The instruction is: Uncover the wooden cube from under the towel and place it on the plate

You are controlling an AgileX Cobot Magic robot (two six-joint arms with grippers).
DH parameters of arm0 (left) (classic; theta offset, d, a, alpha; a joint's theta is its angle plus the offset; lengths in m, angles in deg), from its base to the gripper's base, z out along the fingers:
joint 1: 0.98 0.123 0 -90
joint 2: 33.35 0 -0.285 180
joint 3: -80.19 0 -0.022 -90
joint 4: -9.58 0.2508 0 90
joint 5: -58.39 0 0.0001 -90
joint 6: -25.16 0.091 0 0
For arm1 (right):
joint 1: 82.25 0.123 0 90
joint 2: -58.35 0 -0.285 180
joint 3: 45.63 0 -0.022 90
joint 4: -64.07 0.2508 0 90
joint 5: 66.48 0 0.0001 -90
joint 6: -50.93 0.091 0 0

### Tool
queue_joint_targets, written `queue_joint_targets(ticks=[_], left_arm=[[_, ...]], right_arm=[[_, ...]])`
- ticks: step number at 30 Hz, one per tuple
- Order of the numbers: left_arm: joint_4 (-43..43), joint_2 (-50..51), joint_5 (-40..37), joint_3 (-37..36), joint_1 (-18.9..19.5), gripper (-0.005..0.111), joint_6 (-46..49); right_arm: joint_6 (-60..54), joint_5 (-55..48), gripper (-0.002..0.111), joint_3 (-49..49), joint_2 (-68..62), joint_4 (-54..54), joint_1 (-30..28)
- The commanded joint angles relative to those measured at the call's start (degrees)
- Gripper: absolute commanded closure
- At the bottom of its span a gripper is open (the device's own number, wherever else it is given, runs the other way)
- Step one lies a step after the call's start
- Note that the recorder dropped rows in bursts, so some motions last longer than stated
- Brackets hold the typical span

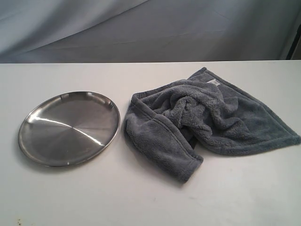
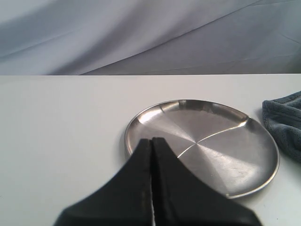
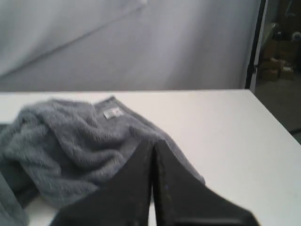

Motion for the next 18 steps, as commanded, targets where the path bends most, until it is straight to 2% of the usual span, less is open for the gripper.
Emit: queue_joint_targets(ticks=[1, 5, 18], left_arm=[[-0.15, -0.13, 0.39, -0.26, -0.29, 0.107, -0.06], [-0.15, -0.13, 0.39, -0.26, -0.29, 0.107, -0.06], [-0.15, -0.13, 0.39, -0.26, -0.29, 0.107, -0.06]], right_arm=[[0.26, 10.28, 0.108, 0.2, 0.15, 9.39, 0.22], [0.26, 13.63, 0.108, 0.2, 0.15, 10.44, 0.22], [0.26, 14.09, 0.108, 0.2, 0.15, 10.44, 0.22]])
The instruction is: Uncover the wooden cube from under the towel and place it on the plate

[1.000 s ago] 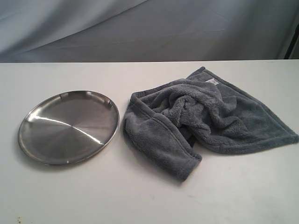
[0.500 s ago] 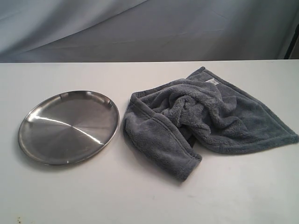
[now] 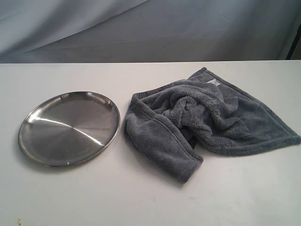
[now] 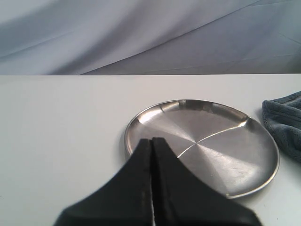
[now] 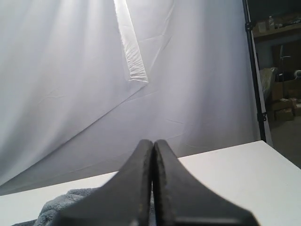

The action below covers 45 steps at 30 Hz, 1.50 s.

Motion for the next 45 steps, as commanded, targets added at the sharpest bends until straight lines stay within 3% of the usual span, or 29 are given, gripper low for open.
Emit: queue_joint_targets(ticks=[1, 4, 11, 23, 35, 45], left_arm=[[-0.15, -0.13, 0.39, -0.26, -0.29, 0.107, -0.06], [-0.15, -0.13, 0.39, -0.26, -0.29, 0.107, -0.06], [-0.15, -0.13, 0.39, -0.26, -0.29, 0.107, -0.06], [-0.15, -0.13, 0.39, -0.26, -0.29, 0.107, -0.06], [-0.15, -0.13, 0.39, -0.26, -0.29, 0.107, -0.06], [-0.15, -0.13, 0.39, -0.26, -0.29, 0.107, -0.06]], right_arm=[[0.04, 0.98, 0.108, 0.2, 0.15, 0.97, 0.22], [1.2, 3.16, 0.108, 0.2, 0.15, 10.32, 0.22], [-4.74, -4.49, 0.108, -12.39, -0.67, 7.22, 5.8], [-17.8, -23.57, 0.108, -35.4, -36.68, 6.46, 13.59], [-23.04, -23.3, 0.108, -50.19, -62.26, 5.48, 23.39], [-18.73, -21.97, 0.108, -59.93, -79.8, -1.75, 24.78]])
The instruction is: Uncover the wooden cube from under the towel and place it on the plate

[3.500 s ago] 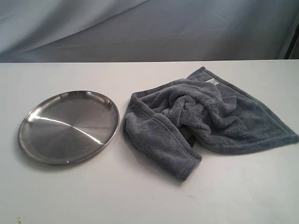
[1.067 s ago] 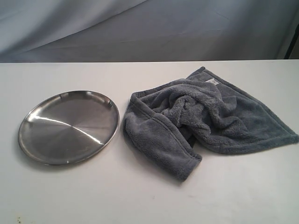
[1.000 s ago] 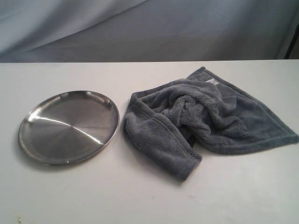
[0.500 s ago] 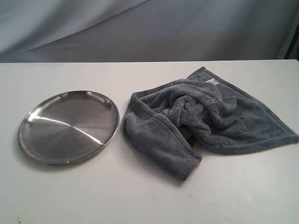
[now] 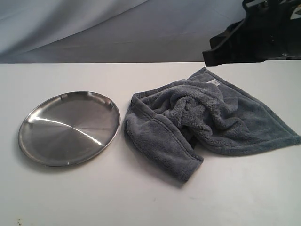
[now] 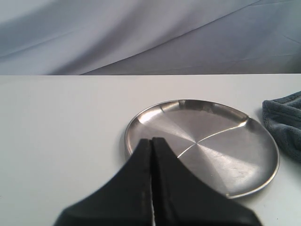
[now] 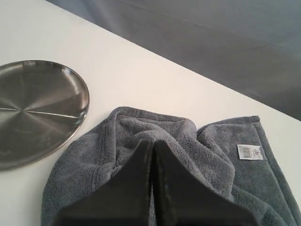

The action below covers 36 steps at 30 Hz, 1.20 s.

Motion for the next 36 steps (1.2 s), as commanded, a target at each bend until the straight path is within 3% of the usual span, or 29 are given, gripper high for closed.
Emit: queue_joint_targets(ticks=[1, 6, 16, 23, 27, 31, 36], left_arm=[[-0.15, -0.13, 0.39, -0.26, -0.29, 0.107, -0.06], [-0.15, -0.13, 0.39, -0.26, -0.29, 0.107, -0.06], [-0.15, -0.13, 0.39, -0.26, -0.29, 0.107, -0.06], [-0.15, -0.13, 0.39, -0.26, -0.29, 0.107, -0.06], [-0.15, -0.13, 0.39, -0.26, -0.29, 0.107, -0.06], [-0.15, -0.13, 0.39, -0.26, -0.29, 0.107, -0.06], [-0.15, -0.13, 0.39, -0.26, -0.29, 0.107, -0.06]], right_arm=[[5.4, 1.96, 0.108, -1.15, -5.12, -7.52, 0.18], [21.44, 2.36, 0.108, -1.15, -8.2, -22.07, 0.18], [20.84, 0.72, 0.108, -1.33, -14.3, -22.12, 1.83], [19.87, -8.71, 0.108, -7.78, -22.19, -22.29, 8.35], [18.98, -8.88, 0.108, -10.64, -26.01, -22.29, 10.32], [14.22, -4.35, 0.108, -13.82, -27.61, -23.56, 10.66], [15.26, 8.56, 0.108, -14.17, -27.61, -22.75, 9.65]])
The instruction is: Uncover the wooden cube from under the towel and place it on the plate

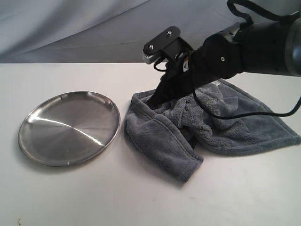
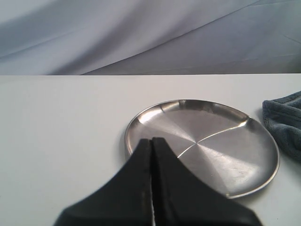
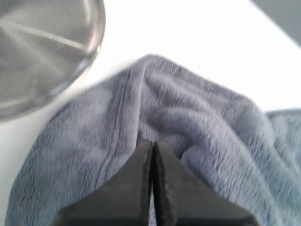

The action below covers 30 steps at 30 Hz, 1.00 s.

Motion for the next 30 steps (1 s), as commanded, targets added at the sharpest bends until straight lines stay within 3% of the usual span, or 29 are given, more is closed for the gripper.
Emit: queue_joint_targets(ticks=[1, 9, 18, 30], left_arm=[[-0.15, -0.13, 0.39, -0.26, -0.29, 0.107, -0.06], [-0.15, -0.13, 0.39, -0.26, -0.29, 0.107, -0.06], [-0.15, -0.13, 0.39, -0.26, -0.29, 0.107, -0.06], [-0.15, -0.13, 0.39, -0.26, -0.29, 0.107, -0.06]], right_arm=[[1.73, 10.87, 0.108, -0.68, 0.15, 0.03, -1.2], [9.54, 18.47, 0.108, -0.94, 0.15, 0.71, -10.63], [8.98, 5.36, 0.108, -0.94, 0.15, 0.48, -20.19], [-5.53, -17.11, 0.108, -0.94, 0.15, 3.98, -17.76]])
